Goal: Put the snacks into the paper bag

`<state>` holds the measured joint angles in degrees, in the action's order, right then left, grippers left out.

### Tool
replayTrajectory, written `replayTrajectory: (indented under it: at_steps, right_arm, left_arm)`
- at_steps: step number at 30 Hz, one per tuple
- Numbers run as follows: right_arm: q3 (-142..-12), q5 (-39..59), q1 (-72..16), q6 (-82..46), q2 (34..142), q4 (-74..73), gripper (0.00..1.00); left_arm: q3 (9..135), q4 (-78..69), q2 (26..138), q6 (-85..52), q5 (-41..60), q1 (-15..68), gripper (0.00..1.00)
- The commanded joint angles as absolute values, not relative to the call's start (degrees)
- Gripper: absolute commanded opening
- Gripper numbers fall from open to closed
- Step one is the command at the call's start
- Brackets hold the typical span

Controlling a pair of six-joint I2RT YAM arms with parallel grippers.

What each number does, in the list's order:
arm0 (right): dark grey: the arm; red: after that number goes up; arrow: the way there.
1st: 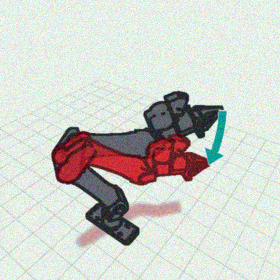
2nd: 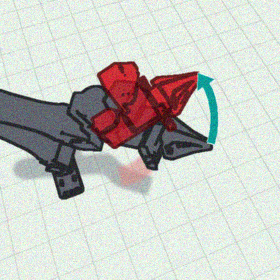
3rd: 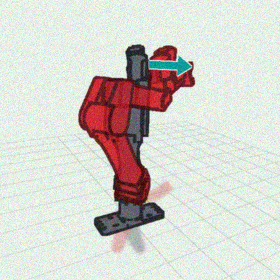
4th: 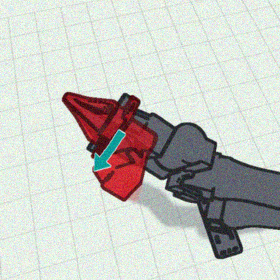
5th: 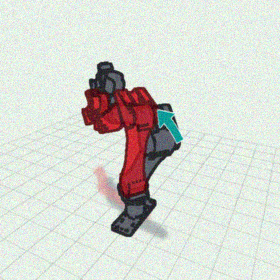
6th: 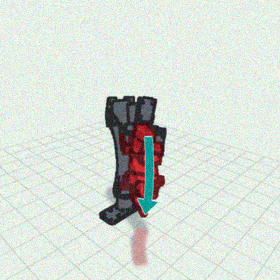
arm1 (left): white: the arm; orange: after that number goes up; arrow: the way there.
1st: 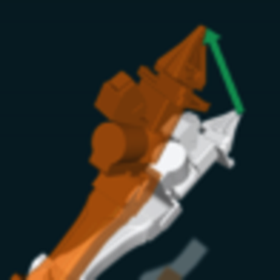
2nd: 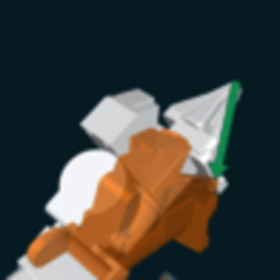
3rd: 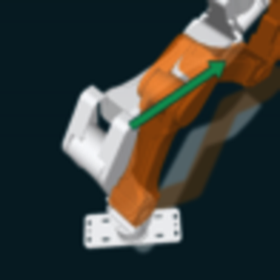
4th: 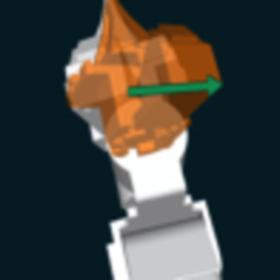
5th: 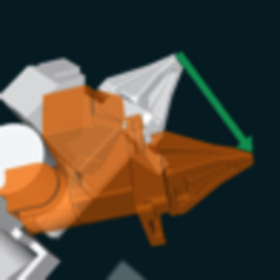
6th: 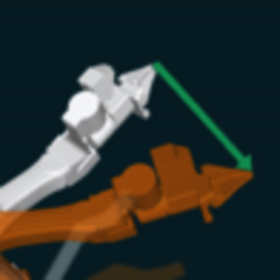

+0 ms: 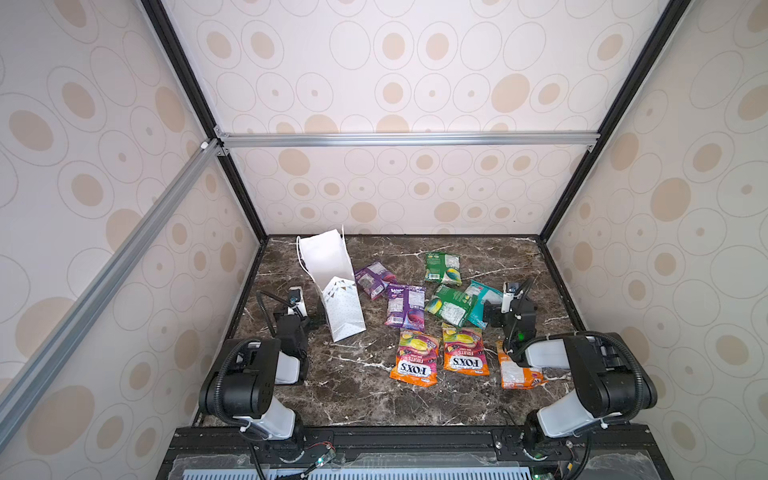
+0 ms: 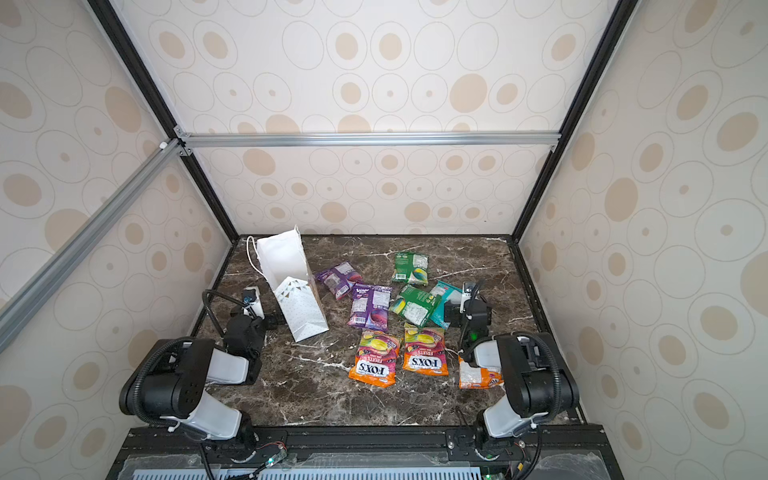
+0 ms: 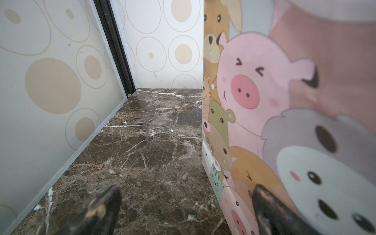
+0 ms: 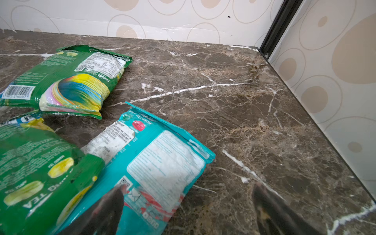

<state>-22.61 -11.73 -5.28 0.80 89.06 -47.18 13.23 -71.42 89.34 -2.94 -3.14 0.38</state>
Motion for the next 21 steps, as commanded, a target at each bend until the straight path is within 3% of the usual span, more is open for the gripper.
replayTrajectory:
  at_steps: [1, 21]
  right_arm:
    - [-23.6, -11.4, -5.0, 1.0, 88.4, -47.3, 1.0]
    - [-23.9, -10.1, -4.5, 0.8, 88.3, -46.6, 1.0]
  left_arm:
    - [14.3, -72.2, 89.1, -1.8, -3.6, 0.6, 1.0]
    - [14.4, -72.2, 89.1, -1.8, -3.6, 0.6, 1.0]
